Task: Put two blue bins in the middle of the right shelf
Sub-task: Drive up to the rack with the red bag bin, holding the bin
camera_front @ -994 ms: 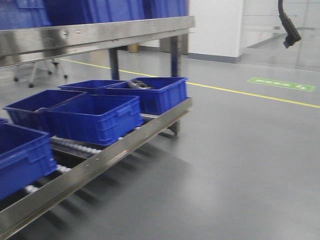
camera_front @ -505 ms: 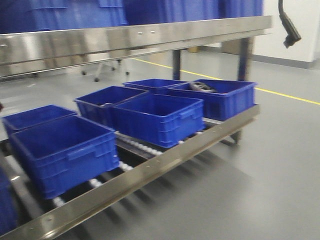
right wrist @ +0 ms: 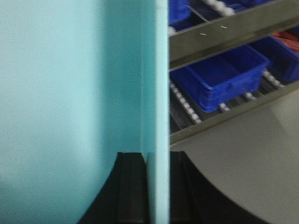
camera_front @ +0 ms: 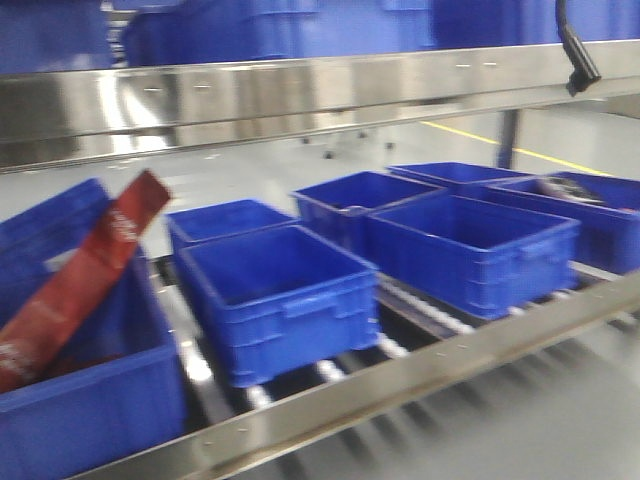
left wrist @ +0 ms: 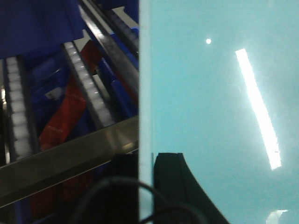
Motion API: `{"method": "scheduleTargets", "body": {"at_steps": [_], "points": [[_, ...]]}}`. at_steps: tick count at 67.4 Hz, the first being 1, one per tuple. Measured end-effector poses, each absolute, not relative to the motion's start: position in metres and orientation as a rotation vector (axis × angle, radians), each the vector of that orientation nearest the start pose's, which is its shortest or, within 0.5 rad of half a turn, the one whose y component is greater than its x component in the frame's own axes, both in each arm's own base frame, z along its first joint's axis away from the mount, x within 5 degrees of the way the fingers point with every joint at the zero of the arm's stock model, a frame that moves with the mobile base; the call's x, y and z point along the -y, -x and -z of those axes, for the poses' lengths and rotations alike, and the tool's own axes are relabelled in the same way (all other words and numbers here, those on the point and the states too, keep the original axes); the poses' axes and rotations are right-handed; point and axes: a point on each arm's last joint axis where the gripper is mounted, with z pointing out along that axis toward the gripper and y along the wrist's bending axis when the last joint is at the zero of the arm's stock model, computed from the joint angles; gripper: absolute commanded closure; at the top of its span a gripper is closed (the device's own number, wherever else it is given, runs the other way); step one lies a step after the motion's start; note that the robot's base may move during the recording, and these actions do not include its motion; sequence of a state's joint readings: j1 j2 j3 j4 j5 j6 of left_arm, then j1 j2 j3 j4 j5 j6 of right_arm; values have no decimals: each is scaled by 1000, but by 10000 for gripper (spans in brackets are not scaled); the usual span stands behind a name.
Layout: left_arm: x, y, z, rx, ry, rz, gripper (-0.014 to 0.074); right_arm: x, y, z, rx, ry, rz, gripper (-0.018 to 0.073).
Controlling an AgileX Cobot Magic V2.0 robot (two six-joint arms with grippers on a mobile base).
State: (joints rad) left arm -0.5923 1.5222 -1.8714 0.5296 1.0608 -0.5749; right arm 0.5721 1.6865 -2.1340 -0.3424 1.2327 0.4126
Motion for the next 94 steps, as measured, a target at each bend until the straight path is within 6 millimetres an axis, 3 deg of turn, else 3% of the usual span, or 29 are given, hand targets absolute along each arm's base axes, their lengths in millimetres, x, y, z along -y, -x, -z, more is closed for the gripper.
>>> {"method": "scheduleTargets", "body": {"at_steps": [94], "points": [[141,-281,-489,-2068,-41,55,707,-161,-304,-492,-2205,135,-118,726]]}}
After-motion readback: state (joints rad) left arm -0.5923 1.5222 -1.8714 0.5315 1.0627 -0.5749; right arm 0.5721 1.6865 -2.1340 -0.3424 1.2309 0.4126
